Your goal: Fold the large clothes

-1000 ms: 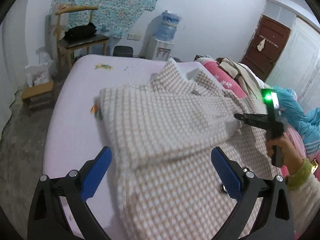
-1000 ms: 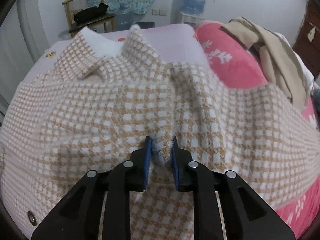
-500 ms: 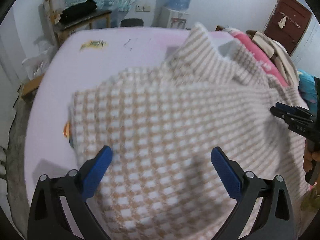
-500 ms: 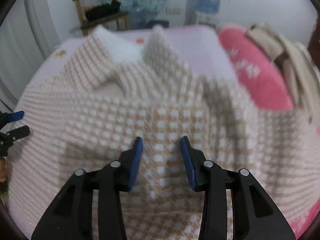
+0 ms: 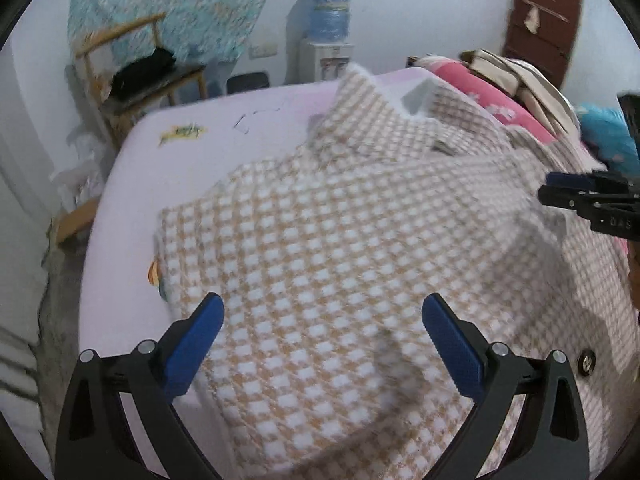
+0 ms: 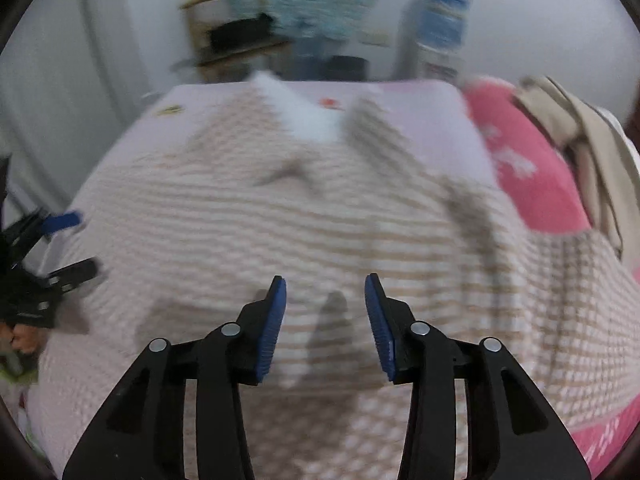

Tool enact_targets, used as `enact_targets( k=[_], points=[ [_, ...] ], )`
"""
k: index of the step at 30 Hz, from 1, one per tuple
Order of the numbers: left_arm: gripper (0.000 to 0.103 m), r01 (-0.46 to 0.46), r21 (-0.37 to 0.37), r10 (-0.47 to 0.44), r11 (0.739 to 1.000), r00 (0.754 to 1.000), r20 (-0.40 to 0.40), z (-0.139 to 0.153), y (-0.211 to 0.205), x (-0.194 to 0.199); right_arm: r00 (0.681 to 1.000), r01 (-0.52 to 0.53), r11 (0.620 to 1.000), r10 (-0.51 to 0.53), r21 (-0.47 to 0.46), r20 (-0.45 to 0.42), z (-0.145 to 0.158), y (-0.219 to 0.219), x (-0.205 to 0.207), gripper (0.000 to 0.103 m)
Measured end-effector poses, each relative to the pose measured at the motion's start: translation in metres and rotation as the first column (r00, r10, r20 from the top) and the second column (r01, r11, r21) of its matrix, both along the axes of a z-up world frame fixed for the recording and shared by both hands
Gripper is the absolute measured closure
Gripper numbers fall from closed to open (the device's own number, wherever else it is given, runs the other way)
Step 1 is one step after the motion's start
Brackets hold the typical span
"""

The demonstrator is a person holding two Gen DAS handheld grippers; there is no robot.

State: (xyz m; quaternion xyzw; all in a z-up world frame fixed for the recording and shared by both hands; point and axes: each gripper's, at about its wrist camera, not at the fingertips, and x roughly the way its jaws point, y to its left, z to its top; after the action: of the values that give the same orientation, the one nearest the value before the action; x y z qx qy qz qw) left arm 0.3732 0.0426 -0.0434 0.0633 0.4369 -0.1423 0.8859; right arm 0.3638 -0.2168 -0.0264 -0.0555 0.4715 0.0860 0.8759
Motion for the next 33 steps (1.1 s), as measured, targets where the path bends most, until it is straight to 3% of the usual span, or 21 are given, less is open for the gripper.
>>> enact_targets(
  k=[3,6,10,13,15,21,25,29,33],
  points=[
    [0.005,0.003,0.053,0.001,0.999,0.997,-0.074,-0.022,-0.009,0.006,0.997,-0.041,0.999,0.042,0.018,-0.062,-0.020,0.018,-0.001,0.056],
    [0.004,0.008,0.067,-0.005,0.998,0.999,-0.040,-0.022,-0.011,0.004,0.998,-0.036,0.999,0.036,-0.013,-0.056,-0.034,0.023,-0.004,0.054],
    [0.004,-0.006,0.027,0.007,1.000,1.000,-0.026,-0.004,-0.007,0.003,0.999,-0.020,1.000,0.020,-0.001,-0.039,-0.016,0.026,-0.013,0.053],
    [0.004,0.014,0.089,-0.018,0.996,0.999,0.044,0.008,-0.015,0.011,1.000,-0.014,0.999,0.014,-0.047,-0.005,-0.012,0.027,-0.016,0.052],
    [0.004,0.002,0.117,-0.008,0.993,0.999,0.052,0.010,-0.017,0.028,0.999,0.031,0.999,-0.031,-0.026,-0.006,-0.011,0.017,-0.007,0.052],
    [0.004,-0.162,0.014,0.162,0.987,0.979,-0.125,-0.019,0.015,0.090,0.989,0.145,0.989,-0.144,0.006,-0.028,-0.026,-0.015,0.019,0.050],
    [0.004,-0.156,0.021,0.157,0.988,0.982,-0.103,-0.011,0.017,0.081,0.992,0.124,0.992,-0.124,-0.013,-0.028,-0.025,-0.016,0.016,0.049],
    [0.004,-0.127,-0.018,0.126,0.992,0.991,-0.039,0.014,0.010,0.057,0.994,0.105,0.994,-0.105,0.034,-0.006,-0.012,-0.017,-0.002,0.044],
    [0.004,-0.061,-0.057,0.060,0.997,0.998,-0.012,0.032,-0.016,0.033,0.997,0.070,0.996,-0.072,-0.048,-0.033,-0.027,-0.011,-0.012,0.038]
  ],
)
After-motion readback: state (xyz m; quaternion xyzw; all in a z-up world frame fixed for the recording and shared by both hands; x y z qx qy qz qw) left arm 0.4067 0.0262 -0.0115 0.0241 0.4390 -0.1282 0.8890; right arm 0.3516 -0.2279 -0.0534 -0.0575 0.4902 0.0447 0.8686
